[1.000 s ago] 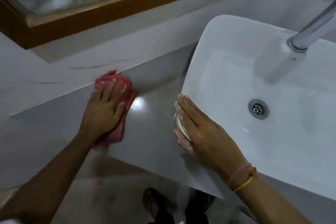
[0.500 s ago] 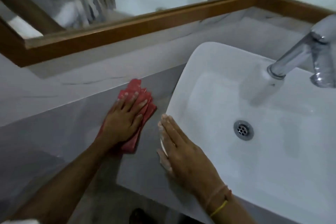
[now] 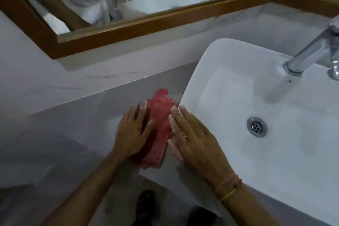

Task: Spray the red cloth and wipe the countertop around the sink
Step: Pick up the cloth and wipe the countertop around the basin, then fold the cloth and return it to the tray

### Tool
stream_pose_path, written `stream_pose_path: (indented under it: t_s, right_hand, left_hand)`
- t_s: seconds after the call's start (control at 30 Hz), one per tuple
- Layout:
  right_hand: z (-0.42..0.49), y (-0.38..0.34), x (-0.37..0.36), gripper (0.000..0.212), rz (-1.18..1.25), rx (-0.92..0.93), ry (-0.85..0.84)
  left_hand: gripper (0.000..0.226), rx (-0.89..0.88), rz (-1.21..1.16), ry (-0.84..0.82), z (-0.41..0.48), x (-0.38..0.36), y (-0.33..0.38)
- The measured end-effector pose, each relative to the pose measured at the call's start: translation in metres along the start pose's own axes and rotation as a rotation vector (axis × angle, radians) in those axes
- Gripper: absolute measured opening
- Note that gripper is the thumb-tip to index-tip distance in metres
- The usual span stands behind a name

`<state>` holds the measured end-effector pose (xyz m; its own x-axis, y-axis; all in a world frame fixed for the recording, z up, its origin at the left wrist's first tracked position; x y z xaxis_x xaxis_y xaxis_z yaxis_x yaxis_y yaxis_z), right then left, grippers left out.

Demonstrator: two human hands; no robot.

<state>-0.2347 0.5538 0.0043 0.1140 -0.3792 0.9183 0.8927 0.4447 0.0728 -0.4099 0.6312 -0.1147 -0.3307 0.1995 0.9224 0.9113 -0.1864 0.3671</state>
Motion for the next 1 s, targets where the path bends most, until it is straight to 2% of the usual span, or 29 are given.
stream_pose_path:
  t_s: [0.07,0.1,0.17,0.27,0.33,0.37,0.43,0.5,0.53,0.6,0.67,0.73,0.8,0.83,0.9,0.97,1.0]
  right_hand:
    - [-0.011,-0.006,0.008,0.041,-0.074,0.082,0.097]
    - [-0.020,-0.012,0.011,0.038,-0.067,0.059,0.139]
    - [-0.039,-0.036,0.012,0.033,-0.006,-0.093,0.156]
    - [-0.063,-0.089,-0.005,0.032,0.145,-0.357,0.014]
    - [-0.069,-0.116,-0.022,0.030,0.294,-0.583,-0.131]
    - [-0.069,-0.125,-0.030,0.029,0.396,-0.737,-0.165]
    - [-0.070,-0.131,-0.046,0.040,0.730,-1.125,-0.237]
    - [-0.068,-0.133,-0.058,0.040,0.960,-1.452,-0.247]
    - [-0.065,-0.133,-0.060,0.038,0.985,-1.538,-0.214]
    - [-0.052,-0.128,-0.065,0.041,0.872,-1.551,-0.146]
    - [-0.040,-0.123,-0.067,0.048,0.771,-1.537,-0.147]
    - [-0.037,-0.120,-0.070,0.055,0.823,-1.559,-0.153]
    - [-0.044,-0.119,-0.069,0.058,1.003,-1.574,-0.130]
    - [-0.052,-0.120,-0.067,0.058,1.105,-1.570,-0.112]
    - [-0.080,-0.125,-0.058,0.062,1.383,-1.591,-0.046]
    - [-0.108,-0.134,-0.050,0.071,1.693,-1.597,-0.003]
    - [-0.134,-0.137,-0.040,0.072,1.763,-1.615,0.034]
  left_hand:
    - [0.060,0.174,-0.026,0.118,0.000,0.014,-0.004]
    - [0.053,0.211,0.003,0.121,0.002,0.018,0.000]
    - [0.048,0.224,0.018,0.020,0.012,0.020,0.011]
    - [0.052,0.296,-0.118,-0.113,0.027,0.022,0.020]
    - [0.051,0.394,-0.318,-0.173,0.036,0.024,0.015]
    - [0.050,0.404,-0.399,-0.226,0.042,0.027,0.012]
    - [0.046,0.429,-0.541,-0.308,0.049,0.028,0.005]
    - [0.028,0.436,-0.648,-0.345,0.049,0.029,0.004]
    - [0.019,0.429,-0.699,-0.349,0.048,0.029,0.004]
    - [0.023,0.415,-0.795,-0.363,0.043,0.028,0.008]
    - [0.024,0.387,-0.802,-0.395,0.033,0.034,0.015]
    - [0.022,0.346,-0.839,-0.413,0.018,0.049,0.025]
    - [0.021,0.303,-0.953,-0.456,-0.010,0.068,0.037]
    - [0.030,0.277,-0.974,-0.500,-0.027,0.079,0.044]
    - [0.043,0.203,-0.971,-0.599,-0.062,0.094,0.062]
    - [0.047,0.139,-0.941,-0.670,-0.092,0.105,0.075]
    - [0.046,0.096,-0.918,-0.723,-0.108,0.105,0.092]
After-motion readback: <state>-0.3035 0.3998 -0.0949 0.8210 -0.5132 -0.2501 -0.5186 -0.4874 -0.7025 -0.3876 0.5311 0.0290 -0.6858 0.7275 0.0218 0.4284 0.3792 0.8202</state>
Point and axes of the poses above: each hand's wrist, its own z-axis towards the middle knuckle, its own x-axis out of the back of the hand, y = z × x, the point moved 3 cm from there along z, towards the middle knuckle, and after that the axes turned 1 degree about -z, right-handed, at the moved point
